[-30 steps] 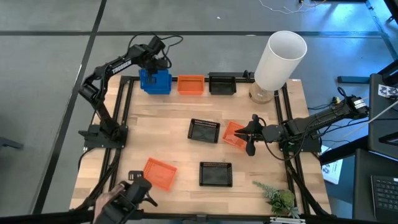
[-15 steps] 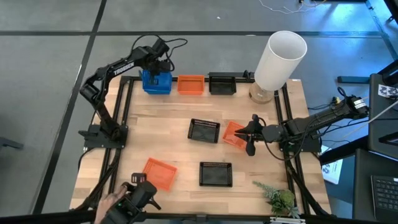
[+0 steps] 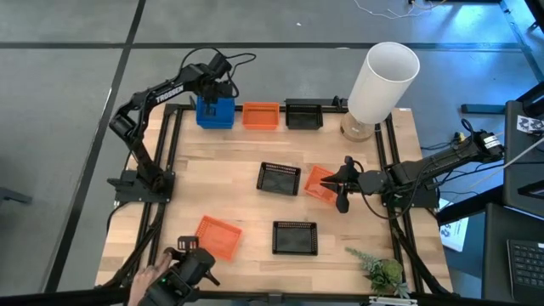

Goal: Stack baskets by color
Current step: Stack the bottom blue bin on the stacked blue bins

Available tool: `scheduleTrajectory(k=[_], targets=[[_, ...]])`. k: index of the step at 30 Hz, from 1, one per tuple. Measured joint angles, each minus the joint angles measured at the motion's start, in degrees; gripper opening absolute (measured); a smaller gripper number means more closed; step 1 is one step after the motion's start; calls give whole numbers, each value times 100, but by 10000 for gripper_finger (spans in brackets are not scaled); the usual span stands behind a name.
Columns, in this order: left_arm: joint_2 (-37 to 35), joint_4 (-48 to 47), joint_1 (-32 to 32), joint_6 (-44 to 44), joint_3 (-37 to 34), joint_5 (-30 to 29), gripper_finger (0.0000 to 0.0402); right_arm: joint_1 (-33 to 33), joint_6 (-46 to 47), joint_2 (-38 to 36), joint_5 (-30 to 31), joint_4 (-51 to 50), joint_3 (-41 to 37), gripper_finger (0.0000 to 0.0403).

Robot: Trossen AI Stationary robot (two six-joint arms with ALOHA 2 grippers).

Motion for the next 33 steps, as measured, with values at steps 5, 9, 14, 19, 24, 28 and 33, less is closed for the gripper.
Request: scheduleTrajectory(k=[5, 9, 14, 19, 24, 28, 33], targets=[[0, 314, 1, -136, 0, 7, 67, 1, 14, 0, -2, 0, 0, 70], [0, 554, -53, -148, 0, 26, 67, 1, 22, 0, -2, -9, 0, 70], [3, 647, -76, -250, 0, 51, 67, 1, 15, 0, -3, -17, 0, 70], [141, 682, -3, -483, -7, 57, 67, 0, 17, 0, -13, -48, 0, 70], [330, 1007, 4, -663, -9, -69, 66, 1, 24, -2, -17, -63, 0, 70], [448, 1014, -58, -642, -9, 26, 66, 2, 22, -2, -17, -66, 0, 70], [459, 987, -68, -599, -9, 42, 66, 2, 22, -2, -19, -66, 0, 70]])
